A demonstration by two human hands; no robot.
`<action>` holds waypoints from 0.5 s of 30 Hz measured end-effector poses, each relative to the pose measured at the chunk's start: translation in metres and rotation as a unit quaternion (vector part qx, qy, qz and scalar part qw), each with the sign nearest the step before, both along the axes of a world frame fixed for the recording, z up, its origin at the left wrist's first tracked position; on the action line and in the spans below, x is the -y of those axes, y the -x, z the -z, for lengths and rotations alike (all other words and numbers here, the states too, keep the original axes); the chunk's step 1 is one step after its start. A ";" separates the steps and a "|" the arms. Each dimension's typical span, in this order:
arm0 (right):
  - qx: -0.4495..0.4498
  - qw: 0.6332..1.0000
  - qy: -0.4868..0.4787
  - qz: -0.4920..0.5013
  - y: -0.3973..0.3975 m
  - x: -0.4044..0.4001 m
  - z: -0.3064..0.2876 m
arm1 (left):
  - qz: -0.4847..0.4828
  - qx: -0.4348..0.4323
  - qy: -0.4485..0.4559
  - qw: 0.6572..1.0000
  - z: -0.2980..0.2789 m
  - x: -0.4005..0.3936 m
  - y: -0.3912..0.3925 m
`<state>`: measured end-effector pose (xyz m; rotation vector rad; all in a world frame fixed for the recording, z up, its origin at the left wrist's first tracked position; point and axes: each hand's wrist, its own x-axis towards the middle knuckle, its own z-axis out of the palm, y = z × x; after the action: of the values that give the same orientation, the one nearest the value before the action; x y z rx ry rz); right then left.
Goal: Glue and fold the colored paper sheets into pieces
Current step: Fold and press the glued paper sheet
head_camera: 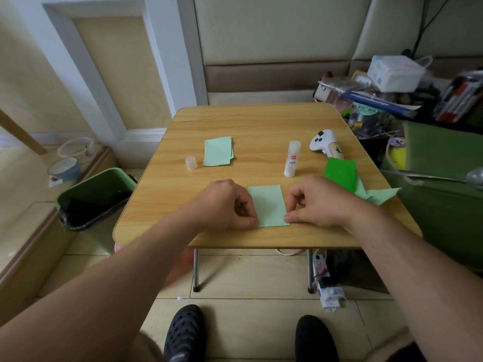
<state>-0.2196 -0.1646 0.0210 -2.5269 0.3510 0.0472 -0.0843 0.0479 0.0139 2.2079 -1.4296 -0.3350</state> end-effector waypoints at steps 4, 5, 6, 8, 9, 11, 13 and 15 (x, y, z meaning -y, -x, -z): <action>-0.022 1.000 0.011 -0.016 0.005 -0.004 -0.006 | 0.008 -0.013 -0.005 1.000 -0.002 -0.002 0.002; -0.025 1.000 0.009 -0.018 0.005 -0.003 -0.005 | 0.011 -0.020 -0.008 1.000 -0.002 -0.003 0.002; -0.024 1.000 0.002 -0.018 0.006 -0.003 -0.003 | 0.011 -0.033 -0.010 0.999 -0.003 -0.004 0.002; -0.015 1.000 -0.017 -0.010 0.006 -0.001 -0.002 | -0.005 -0.072 0.000 0.997 -0.005 -0.005 0.000; -0.003 1.000 -0.024 -0.003 0.006 0.000 -0.001 | -0.017 -0.085 0.012 0.996 -0.006 -0.005 0.000; 0.031 0.999 -0.027 0.012 0.005 -0.002 -0.003 | -0.042 -0.076 0.043 0.995 -0.004 -0.003 -0.001; 0.060 0.998 -0.026 0.023 0.003 -0.005 -0.004 | -0.068 -0.041 0.069 0.994 0.000 0.002 0.001; 0.066 0.997 -0.013 0.024 -0.001 -0.009 -0.002 | -0.085 0.006 0.080 0.993 0.006 0.008 0.007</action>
<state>-0.2191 -0.1553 0.0230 -2.4794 0.3546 -0.1319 -0.0911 0.0395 0.0076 2.1842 -1.2188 -0.1439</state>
